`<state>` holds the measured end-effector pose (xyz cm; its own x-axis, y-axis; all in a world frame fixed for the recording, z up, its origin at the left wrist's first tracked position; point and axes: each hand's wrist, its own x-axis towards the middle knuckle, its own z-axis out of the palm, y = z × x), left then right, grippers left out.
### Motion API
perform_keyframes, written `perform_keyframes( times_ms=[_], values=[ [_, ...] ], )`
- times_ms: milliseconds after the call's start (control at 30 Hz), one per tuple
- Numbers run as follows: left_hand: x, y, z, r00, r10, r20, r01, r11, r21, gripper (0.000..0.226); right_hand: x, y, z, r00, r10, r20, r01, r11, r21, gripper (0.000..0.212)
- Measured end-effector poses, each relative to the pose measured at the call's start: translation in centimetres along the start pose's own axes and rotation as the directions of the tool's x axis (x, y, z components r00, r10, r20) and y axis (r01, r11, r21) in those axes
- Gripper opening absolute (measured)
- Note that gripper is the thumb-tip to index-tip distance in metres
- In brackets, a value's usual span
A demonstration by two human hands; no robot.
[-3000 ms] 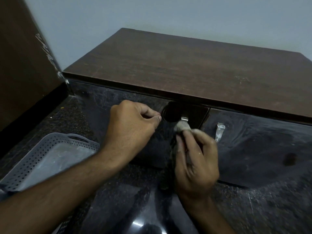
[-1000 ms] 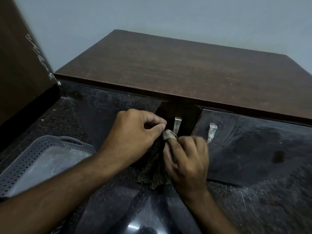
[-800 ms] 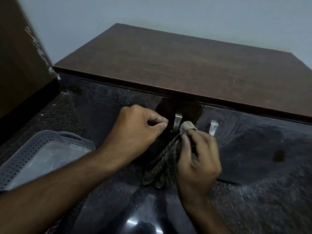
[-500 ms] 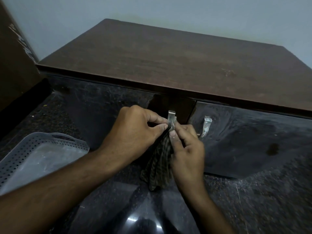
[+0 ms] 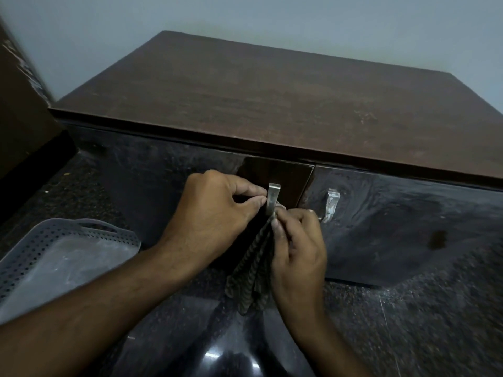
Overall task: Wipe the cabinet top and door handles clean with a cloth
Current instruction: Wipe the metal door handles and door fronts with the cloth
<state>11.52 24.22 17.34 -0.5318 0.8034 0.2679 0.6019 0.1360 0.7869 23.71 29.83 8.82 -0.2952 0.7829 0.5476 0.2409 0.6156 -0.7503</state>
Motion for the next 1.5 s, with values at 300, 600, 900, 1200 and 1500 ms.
perform_keyframes(
  times_ms=[300, 600, 900, 1200, 1500],
  values=[
    [0.2, -0.9, -0.2, 0.997, -0.06, -0.056, 0.059, 0.998, -0.015, 0.009, 1.7, -0.9, -0.2, 0.912, -0.339, -0.232, 0.319, 0.94, -0.121, 0.013],
    [0.2, -1.2, 0.1, 0.995, -0.063, -0.074, 0.061, 0.998, -0.021, 0.008, 0.2, 0.5, -0.1, 0.91, -0.413, -0.049, 0.39, 0.888, -0.245, 0.027],
    [0.3, -1.2, 0.3, 0.999, -0.011, -0.046, 0.011, 1.0, 0.013, 0.011, 2.4, -0.4, 0.3, 0.888, -0.429, -0.164, 0.386, 0.891, -0.24, 0.019],
    [0.3, -1.1, 0.4, 0.998, -0.028, -0.05, 0.028, 1.0, 0.008, 0.011, 3.6, -1.2, 0.5, 0.923, -0.321, -0.213, 0.29, 0.943, -0.163, 0.008],
    [0.4, -1.3, 0.0, 0.998, 0.004, -0.055, -0.002, 0.999, 0.035, 0.013, 3.2, -1.8, 0.6, 0.913, -0.347, -0.214, 0.316, 0.934, -0.166, 0.016]
  ],
)
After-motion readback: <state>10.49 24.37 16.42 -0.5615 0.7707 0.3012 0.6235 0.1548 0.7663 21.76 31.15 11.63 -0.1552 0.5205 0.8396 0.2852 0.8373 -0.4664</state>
